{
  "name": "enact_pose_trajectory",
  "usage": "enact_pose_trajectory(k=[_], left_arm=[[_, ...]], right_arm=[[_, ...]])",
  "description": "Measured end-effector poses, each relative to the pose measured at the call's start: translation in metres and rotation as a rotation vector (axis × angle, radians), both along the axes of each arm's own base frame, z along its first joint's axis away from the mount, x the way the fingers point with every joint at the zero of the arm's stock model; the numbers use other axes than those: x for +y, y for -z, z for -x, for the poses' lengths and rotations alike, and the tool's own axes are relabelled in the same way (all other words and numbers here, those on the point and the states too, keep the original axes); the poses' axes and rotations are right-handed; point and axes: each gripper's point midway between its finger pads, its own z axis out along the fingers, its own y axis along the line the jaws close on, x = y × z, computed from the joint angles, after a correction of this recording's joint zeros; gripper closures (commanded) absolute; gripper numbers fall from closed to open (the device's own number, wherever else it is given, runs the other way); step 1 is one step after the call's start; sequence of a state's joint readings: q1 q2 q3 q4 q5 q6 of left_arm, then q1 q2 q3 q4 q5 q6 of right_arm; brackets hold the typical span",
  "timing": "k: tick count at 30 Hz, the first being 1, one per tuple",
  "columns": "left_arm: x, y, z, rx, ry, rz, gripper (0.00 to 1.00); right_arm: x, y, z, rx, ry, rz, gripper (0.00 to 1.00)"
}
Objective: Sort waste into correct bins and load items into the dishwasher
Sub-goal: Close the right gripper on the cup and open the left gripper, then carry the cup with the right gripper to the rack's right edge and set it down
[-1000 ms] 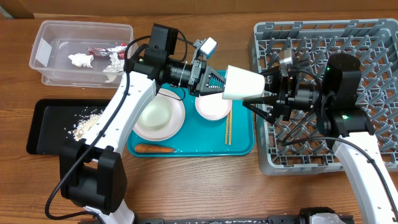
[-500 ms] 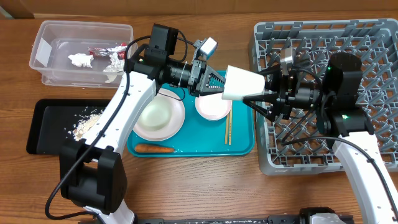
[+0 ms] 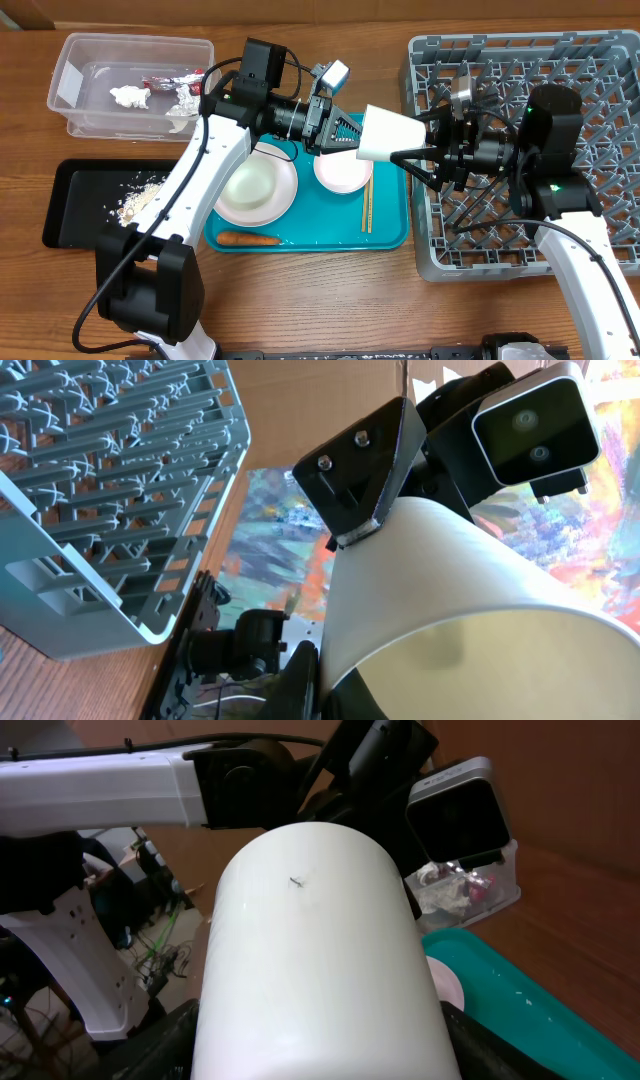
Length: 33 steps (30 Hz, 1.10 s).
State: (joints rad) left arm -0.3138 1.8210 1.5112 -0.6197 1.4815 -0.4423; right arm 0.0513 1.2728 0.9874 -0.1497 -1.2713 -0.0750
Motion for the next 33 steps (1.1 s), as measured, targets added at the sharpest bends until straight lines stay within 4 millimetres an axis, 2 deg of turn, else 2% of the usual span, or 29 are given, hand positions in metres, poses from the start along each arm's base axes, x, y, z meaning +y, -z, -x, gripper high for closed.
enact_pose_trajectory(k=[2,4,8,14,17,19,23,26,27,30,33], left_arm=[[0.000,0.001,-0.001,-0.001,-0.004,-0.005,0.65],[0.000,0.002,-0.001,0.003,-0.009,-0.013,0.61],[-0.001,0.006,-0.005,0.001,-0.028,-0.038,0.59],[0.000,0.020,-0.015,-0.017,-0.088,-0.116,0.62],[0.003,0.035,-0.019,0.012,-0.135,-0.202,0.62],[0.009,0.053,-0.019,0.056,-0.178,-0.302,0.60],[0.034,0.096,-0.015,0.141,-0.263,-0.566,0.61],[0.062,0.125,-0.011,0.159,-0.318,-0.775,0.59],[0.071,0.131,-0.011,0.158,-0.335,-0.829,0.58],[0.108,0.149,-0.008,0.150,-0.394,-1.041,0.57],[0.153,0.153,-0.004,0.117,-0.468,-1.253,0.56]], right_arm=[[0.000,0.000,0.001,0.000,-0.005,-0.002,0.31],[0.001,0.000,0.002,0.002,-0.010,-0.003,0.31],[0.001,0.002,0.003,0.025,-0.012,-0.002,0.37],[-0.003,0.018,-0.003,0.115,0.054,0.034,0.39],[-0.009,0.037,-0.011,0.197,0.147,0.090,0.42],[-0.014,0.048,-0.016,0.238,0.205,0.127,0.43],[-0.030,0.075,-0.021,0.346,0.329,0.222,0.43],[-0.054,0.090,-0.022,0.443,0.458,0.319,0.43],[-0.059,0.091,-0.022,0.459,0.485,0.339,0.43],[-0.094,0.082,-0.025,0.510,0.637,0.426,0.43],[-0.135,0.065,-0.025,0.534,0.802,0.494,0.42]])
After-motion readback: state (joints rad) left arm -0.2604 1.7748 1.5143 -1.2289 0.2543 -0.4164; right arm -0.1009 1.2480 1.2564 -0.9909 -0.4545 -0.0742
